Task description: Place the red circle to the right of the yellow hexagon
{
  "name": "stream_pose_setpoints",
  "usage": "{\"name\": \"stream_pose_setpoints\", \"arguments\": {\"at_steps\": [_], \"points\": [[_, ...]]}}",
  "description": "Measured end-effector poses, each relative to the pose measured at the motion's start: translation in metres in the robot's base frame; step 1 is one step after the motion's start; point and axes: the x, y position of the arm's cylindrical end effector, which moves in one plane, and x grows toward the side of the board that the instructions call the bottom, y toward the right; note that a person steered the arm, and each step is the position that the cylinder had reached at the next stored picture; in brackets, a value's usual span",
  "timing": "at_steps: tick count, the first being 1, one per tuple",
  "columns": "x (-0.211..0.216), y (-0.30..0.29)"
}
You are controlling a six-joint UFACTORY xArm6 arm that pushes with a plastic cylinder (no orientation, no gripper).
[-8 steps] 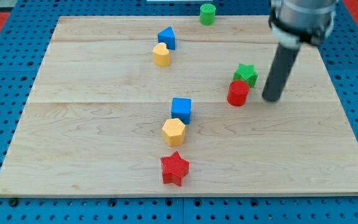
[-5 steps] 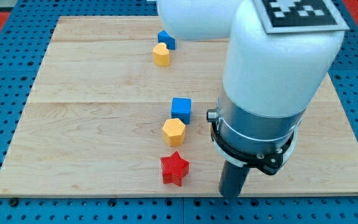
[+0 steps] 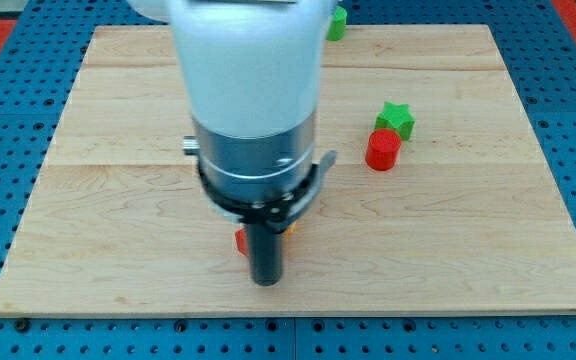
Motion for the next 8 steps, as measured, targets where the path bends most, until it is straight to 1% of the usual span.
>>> {"name": "stream_pose_setpoints", "arguments": {"at_steps": [1, 2, 3, 4, 5, 6, 7, 8], "points": [[-0.003, -0.061], [-0.021, -0.056], [-0.022, 0.006], [-0.022, 0.099], [-0.022, 0.140], [-0.036, 0.138], [0.021, 0.137], [-0.009, 0.088]]}}
